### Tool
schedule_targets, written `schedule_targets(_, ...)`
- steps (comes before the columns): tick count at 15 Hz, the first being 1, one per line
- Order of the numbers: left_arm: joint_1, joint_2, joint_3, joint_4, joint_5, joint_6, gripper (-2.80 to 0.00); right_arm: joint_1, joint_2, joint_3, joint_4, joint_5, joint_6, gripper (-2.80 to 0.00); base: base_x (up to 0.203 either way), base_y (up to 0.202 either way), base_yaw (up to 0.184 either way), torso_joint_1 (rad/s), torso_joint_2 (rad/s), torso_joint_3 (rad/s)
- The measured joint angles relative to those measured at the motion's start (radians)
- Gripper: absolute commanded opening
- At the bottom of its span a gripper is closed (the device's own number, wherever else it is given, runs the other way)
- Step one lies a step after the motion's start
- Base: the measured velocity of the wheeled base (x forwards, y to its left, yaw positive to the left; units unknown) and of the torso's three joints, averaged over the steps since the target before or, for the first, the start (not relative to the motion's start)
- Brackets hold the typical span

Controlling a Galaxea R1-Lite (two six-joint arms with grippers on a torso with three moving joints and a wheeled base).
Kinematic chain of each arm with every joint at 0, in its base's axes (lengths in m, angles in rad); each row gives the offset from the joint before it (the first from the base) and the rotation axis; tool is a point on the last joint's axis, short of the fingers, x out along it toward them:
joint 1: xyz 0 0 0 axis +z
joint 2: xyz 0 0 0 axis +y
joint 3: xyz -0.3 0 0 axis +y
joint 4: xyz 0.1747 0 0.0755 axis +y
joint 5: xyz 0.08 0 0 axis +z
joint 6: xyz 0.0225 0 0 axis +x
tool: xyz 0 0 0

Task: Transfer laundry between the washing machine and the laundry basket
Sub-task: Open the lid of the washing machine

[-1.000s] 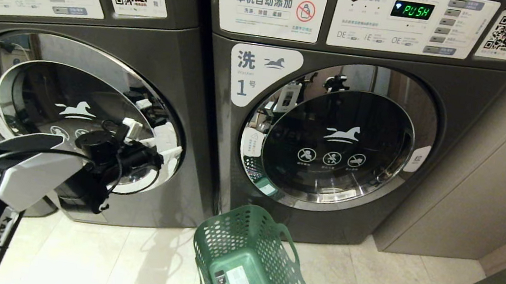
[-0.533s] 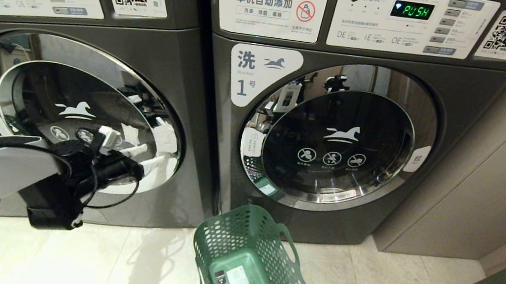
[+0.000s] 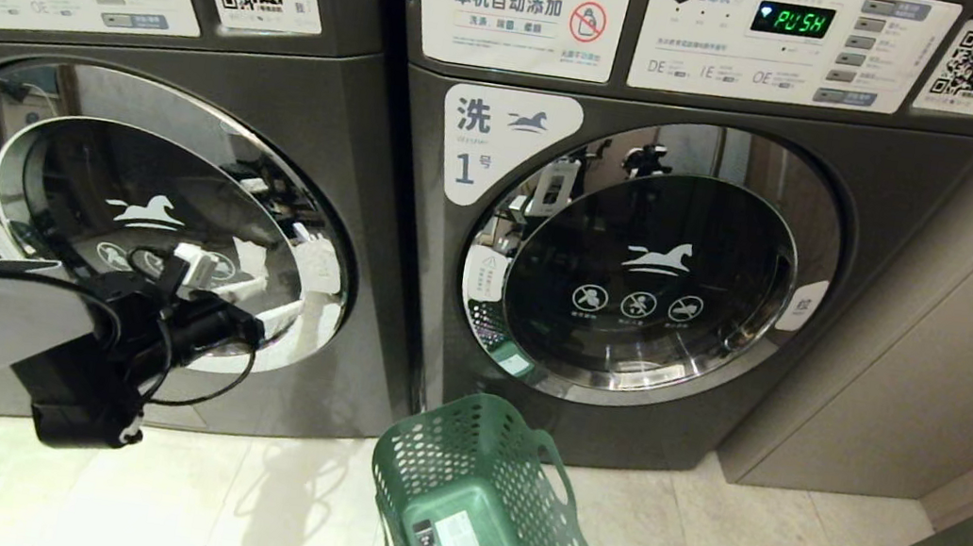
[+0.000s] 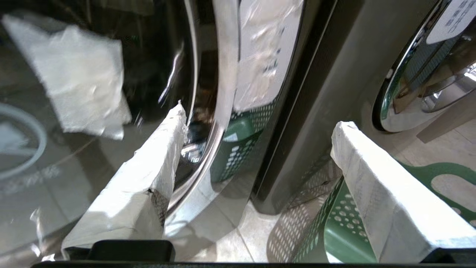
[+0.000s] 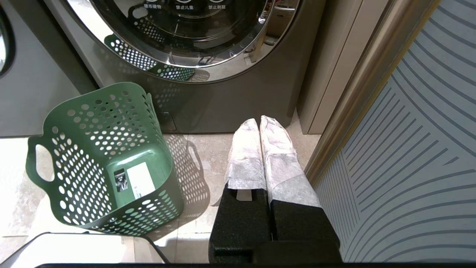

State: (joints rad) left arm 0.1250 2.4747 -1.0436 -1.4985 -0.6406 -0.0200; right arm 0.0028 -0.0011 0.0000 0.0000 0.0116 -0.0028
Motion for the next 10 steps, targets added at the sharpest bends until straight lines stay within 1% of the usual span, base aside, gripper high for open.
schedule_targets(3, -0.02, 0.015, -0.069, 0.011, 0.007, 0.0, 0.0, 0.0, 0.0, 0.0, 0.0, 0.0, 0.0, -2.8, 0.0, 0.0, 0.0, 0.0, 0.0, 0.0)
schedule_targets(7, -0.045, 0.038, -0.176, 0.082, 0.024, 0.005, 0.0, 0.0, 0.0, 0.0, 0.0, 0.0, 0.0, -2.8, 0.0, 0.0, 0.0, 0.0, 0.0, 0.0)
schedule_targets(10, -0.072, 0.052, -0.212, 0.098, 0.031, 0.006, 0.0, 0.0, 0.0, 0.0, 0.0, 0.0, 0.0, -2.8, 0.0, 0.0, 0.0, 0.0, 0.0, 0.0)
